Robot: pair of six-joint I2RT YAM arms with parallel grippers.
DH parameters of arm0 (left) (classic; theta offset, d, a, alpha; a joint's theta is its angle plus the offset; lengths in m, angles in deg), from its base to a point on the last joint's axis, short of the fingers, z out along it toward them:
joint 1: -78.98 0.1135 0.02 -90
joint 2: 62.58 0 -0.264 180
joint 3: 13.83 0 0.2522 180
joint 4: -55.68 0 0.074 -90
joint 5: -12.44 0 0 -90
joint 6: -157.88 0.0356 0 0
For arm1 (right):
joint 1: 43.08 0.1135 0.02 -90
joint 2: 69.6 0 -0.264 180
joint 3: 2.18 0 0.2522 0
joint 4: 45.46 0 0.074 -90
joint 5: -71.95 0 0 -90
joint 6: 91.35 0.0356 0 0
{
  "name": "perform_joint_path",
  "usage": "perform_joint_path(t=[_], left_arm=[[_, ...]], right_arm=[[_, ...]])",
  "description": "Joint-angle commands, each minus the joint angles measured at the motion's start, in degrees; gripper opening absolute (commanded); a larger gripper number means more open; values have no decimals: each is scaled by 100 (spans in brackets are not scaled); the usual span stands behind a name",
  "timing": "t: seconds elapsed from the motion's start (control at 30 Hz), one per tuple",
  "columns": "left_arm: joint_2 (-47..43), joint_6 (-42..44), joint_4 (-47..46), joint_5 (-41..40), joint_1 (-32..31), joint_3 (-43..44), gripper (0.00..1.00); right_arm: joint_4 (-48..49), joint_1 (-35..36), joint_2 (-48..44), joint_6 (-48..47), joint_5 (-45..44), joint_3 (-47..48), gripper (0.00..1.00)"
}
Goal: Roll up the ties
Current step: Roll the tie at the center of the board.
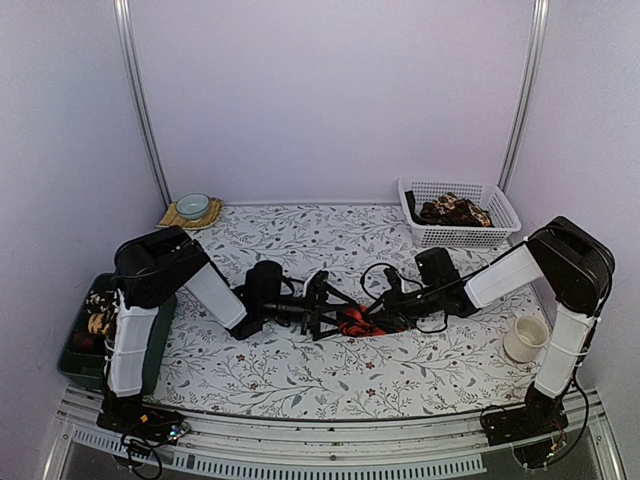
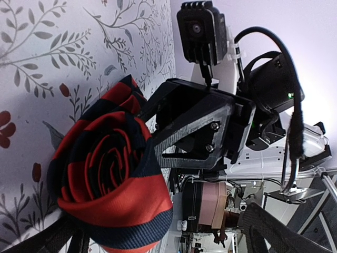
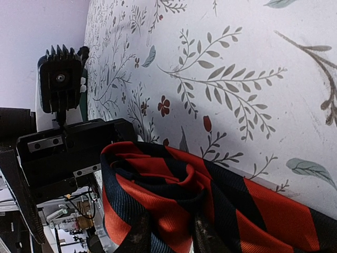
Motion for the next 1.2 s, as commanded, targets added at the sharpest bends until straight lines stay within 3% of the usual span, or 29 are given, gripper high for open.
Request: perform_joint_path(t=[0.0,0.57,0.73,0.93,1.17], left_arm=[[366,445,1338,-233,-149,-86,100],[321,304,1443,-425,-124,-222,79],[312,273,1444,-462,-86,-289,61],[280,282,1483,-525,-26,-399,48],[189,519,1895,-497,37,-321,16]], right_arm=[[320,167,265,234,-183,-124,26],[649,404,488,732,-375,-87,25],[748,449,508,905,-382,-68,24],[652,484,434,892,-400,-27,24],[561,511,355,848,-438,-42,24]])
